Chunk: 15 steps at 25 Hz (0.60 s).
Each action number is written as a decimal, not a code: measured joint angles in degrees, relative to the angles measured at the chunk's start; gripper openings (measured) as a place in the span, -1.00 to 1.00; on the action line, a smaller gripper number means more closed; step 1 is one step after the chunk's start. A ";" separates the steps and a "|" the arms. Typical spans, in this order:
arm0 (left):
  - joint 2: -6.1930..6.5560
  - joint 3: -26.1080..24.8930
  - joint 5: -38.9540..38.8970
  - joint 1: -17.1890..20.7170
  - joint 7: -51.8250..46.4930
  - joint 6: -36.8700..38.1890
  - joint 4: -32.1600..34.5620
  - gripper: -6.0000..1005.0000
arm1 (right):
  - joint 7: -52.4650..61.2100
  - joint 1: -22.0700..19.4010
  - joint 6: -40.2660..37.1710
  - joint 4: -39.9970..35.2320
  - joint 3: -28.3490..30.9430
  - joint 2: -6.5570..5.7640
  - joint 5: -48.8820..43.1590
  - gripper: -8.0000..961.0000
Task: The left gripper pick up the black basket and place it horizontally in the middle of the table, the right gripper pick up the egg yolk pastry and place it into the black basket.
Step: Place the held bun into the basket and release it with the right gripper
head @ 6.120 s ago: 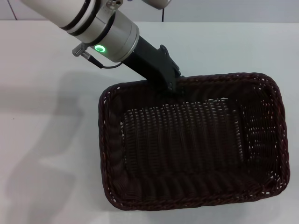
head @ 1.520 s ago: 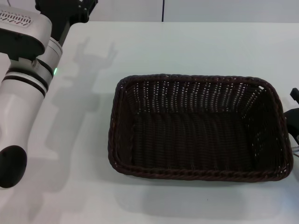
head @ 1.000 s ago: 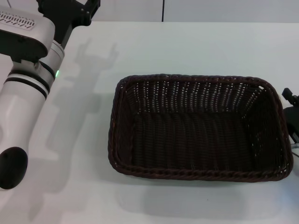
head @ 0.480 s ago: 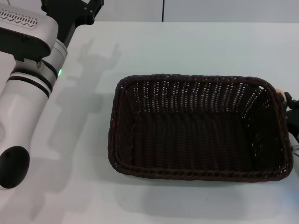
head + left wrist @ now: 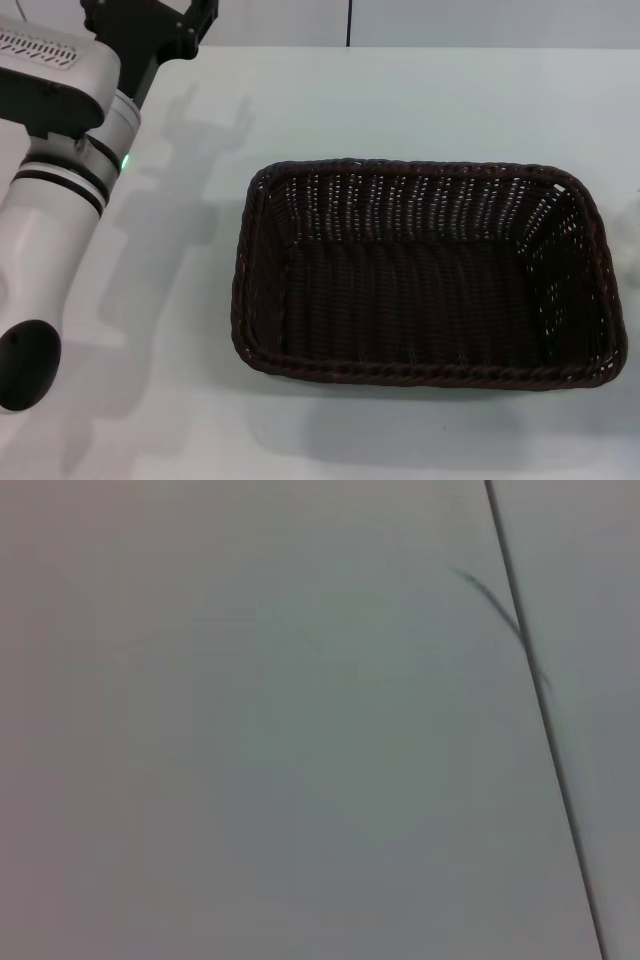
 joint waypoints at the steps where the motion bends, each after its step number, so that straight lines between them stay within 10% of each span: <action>1: -0.01 0.00 0.00 0.20 -0.08 0.04 0.00 0.59 | -0.15 -0.75 -3.02 0.24 0.09 0.04 0.01 -0.90; 8: -0.03 -0.51 -0.39 1.98 -0.14 0.77 0.00 0.59 | -2.11 -3.82 -23.99 3.41 -1.97 0.05 -3.67 -0.92; 15: 0.01 -0.76 -0.46 4.39 -0.25 4.06 0.72 0.59 | -2.14 -1.81 -26.28 5.46 -2.20 -0.07 -10.59 -0.92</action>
